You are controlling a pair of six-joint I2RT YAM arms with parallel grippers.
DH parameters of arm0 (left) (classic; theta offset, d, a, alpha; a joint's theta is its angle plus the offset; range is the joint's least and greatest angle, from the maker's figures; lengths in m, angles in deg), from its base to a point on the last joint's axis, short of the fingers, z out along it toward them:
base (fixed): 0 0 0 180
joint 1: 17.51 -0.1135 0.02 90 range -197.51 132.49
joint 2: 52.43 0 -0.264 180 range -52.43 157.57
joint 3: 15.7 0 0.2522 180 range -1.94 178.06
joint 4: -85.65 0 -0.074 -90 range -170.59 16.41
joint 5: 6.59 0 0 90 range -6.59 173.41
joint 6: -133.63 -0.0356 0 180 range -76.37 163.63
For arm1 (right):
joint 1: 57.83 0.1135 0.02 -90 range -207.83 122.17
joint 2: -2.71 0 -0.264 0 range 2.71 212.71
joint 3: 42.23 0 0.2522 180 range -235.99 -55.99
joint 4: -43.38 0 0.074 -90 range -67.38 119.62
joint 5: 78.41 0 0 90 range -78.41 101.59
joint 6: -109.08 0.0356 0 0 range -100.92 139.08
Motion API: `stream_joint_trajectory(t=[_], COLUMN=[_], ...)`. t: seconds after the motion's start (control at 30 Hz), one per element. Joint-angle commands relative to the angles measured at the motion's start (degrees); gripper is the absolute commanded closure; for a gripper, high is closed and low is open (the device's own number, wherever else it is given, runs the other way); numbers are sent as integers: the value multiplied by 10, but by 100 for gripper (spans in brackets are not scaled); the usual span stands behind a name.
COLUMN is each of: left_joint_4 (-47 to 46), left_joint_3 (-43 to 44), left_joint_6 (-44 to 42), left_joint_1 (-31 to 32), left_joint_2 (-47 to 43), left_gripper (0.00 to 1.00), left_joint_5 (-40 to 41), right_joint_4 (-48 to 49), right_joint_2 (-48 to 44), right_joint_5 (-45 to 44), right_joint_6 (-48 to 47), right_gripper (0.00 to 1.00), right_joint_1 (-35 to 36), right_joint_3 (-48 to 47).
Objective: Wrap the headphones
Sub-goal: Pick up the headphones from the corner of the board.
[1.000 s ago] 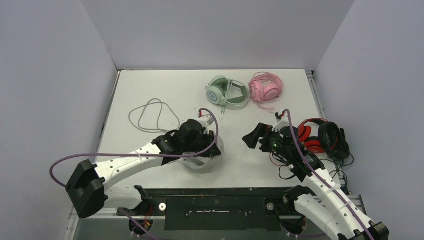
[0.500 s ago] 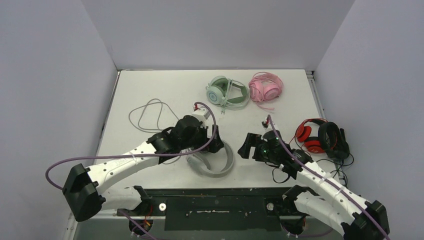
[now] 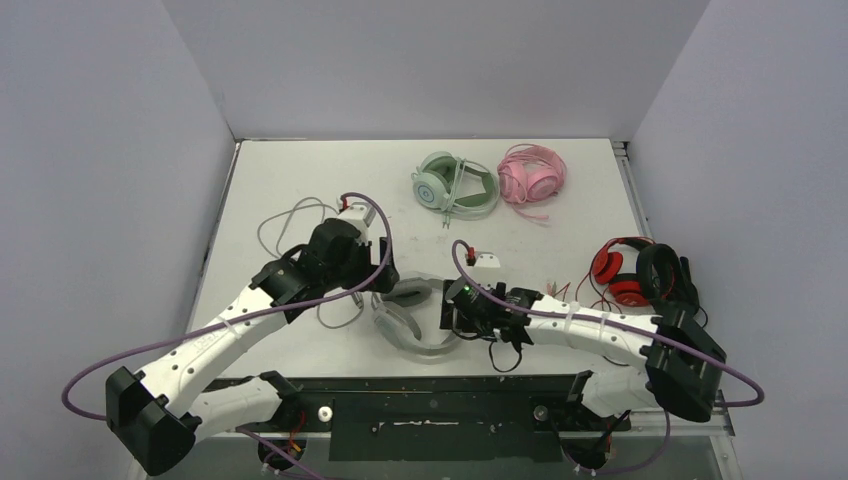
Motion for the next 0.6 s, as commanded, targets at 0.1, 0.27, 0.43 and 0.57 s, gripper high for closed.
stream_joint_trajectory(t=[0.1, 0.27, 0.43, 0.57], left_joint_4=[75, 109, 123, 103], left_joint_3=[14, 23, 26, 25], left_joint_6=[-10, -27, -61, -80], left_joint_1=[-18, -59, -148, -216], left_joint_2=[-59, -68, -72, -75], left_gripper=[12, 8, 5, 5], left_joint_5=[64, 90, 52, -7], right_joint_4=[9, 16, 11, -15], right_joint_2=[75, 125, 131, 69], right_joint_5=[-66, -66, -67, -94], right_joint_6=[47, 38, 28, -1], right_gripper=[29, 32, 59, 87], right_joint_1=[4, 1, -10, -27], right_joint_3=[-38, -42, -44, -63])
